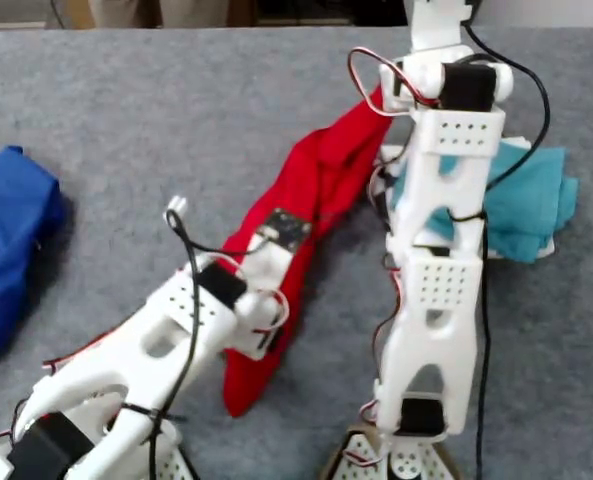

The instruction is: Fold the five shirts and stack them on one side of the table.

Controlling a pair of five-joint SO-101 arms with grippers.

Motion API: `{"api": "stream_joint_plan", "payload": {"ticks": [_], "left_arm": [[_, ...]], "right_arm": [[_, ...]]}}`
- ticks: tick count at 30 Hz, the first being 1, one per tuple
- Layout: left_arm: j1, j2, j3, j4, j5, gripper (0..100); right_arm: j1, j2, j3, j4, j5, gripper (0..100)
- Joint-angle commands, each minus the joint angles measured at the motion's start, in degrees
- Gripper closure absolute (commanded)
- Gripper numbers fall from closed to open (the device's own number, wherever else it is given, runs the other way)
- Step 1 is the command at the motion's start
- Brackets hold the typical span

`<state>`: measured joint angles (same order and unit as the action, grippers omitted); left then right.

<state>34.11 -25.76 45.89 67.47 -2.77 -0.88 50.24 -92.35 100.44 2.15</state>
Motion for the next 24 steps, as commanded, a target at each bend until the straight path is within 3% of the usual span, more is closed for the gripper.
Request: {"api": "stream_joint_plan", "payload": {"ticks": [1,15,21,24], "left_arm": [[-0.62,0.13,-5.98,4.75,0.00,84],[-0.18,0.57,-6.86,7.03,0.00,92],[3.43,0.66,-6.51,10.37,0.26,77],[3.87,0.75,-5.45,8.18,0.35,76]], "right_arm": [[0.66,-0.40,-1.63,-1.23,0.53,99.7],[0.66,-0.40,-1.63,-1.23,0.53,99.7],[0.57,-0.40,-1.63,-1.23,0.53,99.7],[0.48,-0.40,-1.63,-1.23,0.53,99.7]]}}
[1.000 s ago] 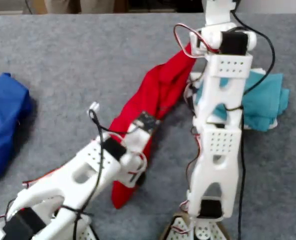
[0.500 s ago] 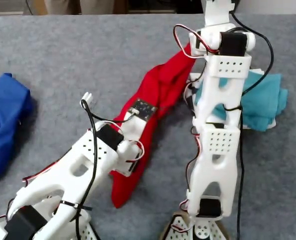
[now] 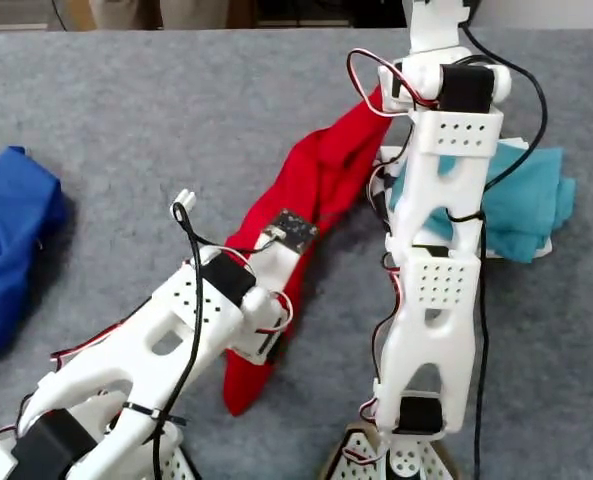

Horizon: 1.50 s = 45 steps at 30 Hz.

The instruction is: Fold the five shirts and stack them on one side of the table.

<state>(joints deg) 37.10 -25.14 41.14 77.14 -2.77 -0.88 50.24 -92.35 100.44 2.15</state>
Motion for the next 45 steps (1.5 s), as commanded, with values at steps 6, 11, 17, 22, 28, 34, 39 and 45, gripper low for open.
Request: {"api": "stream_joint_plan", "payload": {"ticks": [6,11,17,22,28,34,39,45], "left_arm": [[0.62,0.22,5.80,-10.73,0.44,77],[0.62,0.22,9.41,-15.47,0.44,88],[0.62,-0.04,8.97,-17.14,0.44,98],[-2.99,-0.31,6.33,-10.99,0.09,98],[-13.19,-0.48,-3.96,0.97,-3.69,98],[-28.66,-0.48,-15.91,10.64,-5.71,98],[-46.15,-0.48,-23.12,13.80,-7.56,98],[-69.63,-0.57,-24.88,13.98,-8.18,98]], "right_arm": [[0.40,-0.40,-1.63,-1.23,0.53,99.7],[0.40,-0.40,-1.63,-1.23,0.53,99.7],[0.40,-0.40,-1.63,-1.23,0.53,99.7],[0.57,-0.57,-1.63,-1.23,0.53,99.7],[0.40,-0.40,-1.63,-1.23,0.53,99.7],[0.40,-0.40,-1.63,-1.23,0.53,99.7],[0.48,-0.40,-1.63,-1.23,0.53,99.7],[0.40,-0.40,-1.63,-1.05,0.53,99.7]]}}
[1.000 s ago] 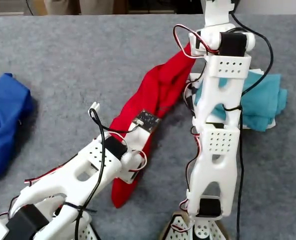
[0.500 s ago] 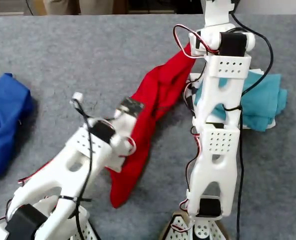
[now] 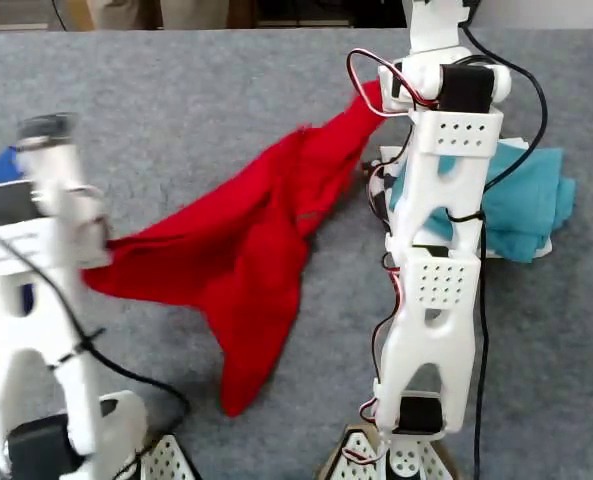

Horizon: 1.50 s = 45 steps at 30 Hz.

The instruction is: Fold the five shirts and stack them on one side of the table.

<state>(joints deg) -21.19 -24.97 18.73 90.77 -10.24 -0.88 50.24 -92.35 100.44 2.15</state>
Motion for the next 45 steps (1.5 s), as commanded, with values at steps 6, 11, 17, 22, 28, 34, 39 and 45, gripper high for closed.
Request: {"api": "stream_joint_plan", "payload": {"ticks": [6,11,17,22,28,34,39,45], "left_arm": [[-22.51,-0.75,3.43,4.31,-9.58,98],[-28.48,-0.75,5.80,6.68,-11.87,98],[-32.62,-0.66,7.47,9.93,-18.37,94],[-26.46,-0.66,2.81,10.02,-9.76,72],[-6.86,0.13,-11.78,9.32,4.31,71],[13.45,12.53,-20.75,-7.65,24.53,71],[18.99,39.34,-38.33,-11.96,30.68,73],[19.69,70.55,-75.43,-6.42,32.70,73]], "right_arm": [[-0.66,-0.40,-1.54,0.79,3.87,99.7],[-1.63,-0.31,-0.84,1.93,8.26,99.7],[-2.68,-0.40,5.67,1.93,12.66,99.7],[-3.56,-0.48,13.49,1.85,20.13,99.7],[-3.38,-0.31,16.40,0.35,28.57,99.7],[-3.30,0.48,16.40,-3.52,35.96,99.7],[-3.21,1.19,16.13,-3.25,36.31,99.7],[-2.95,1.27,16.13,-3.16,36.31,99.7]]}}
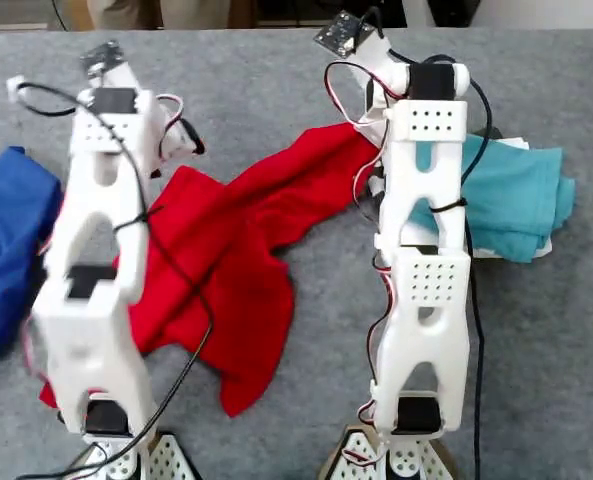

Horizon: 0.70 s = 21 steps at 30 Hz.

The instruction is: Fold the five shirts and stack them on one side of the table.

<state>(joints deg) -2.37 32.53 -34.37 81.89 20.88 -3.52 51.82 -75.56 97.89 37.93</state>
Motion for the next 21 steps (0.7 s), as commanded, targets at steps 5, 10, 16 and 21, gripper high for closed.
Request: {"api": "stream_joint_plan", "payload": {"ticks": [5,10,16,21], "left_arm": [[0.97,35.47,-50.37,7.74,3.69,74],[0.62,46.81,-60.66,13.36,6.68,75],[0.88,45.05,-56.79,16.26,8.09,75],[0.97,42.51,-51.78,16.18,7.74,81]], "right_arm": [[-0.31,-0.31,-0.66,-0.62,0.62,99.7],[-0.31,-0.31,-0.66,-0.62,0.62,99.7],[-0.31,-0.31,-0.57,-0.62,0.62,99.7],[-0.31,-0.31,-0.57,-0.70,0.62,99.7]]}}
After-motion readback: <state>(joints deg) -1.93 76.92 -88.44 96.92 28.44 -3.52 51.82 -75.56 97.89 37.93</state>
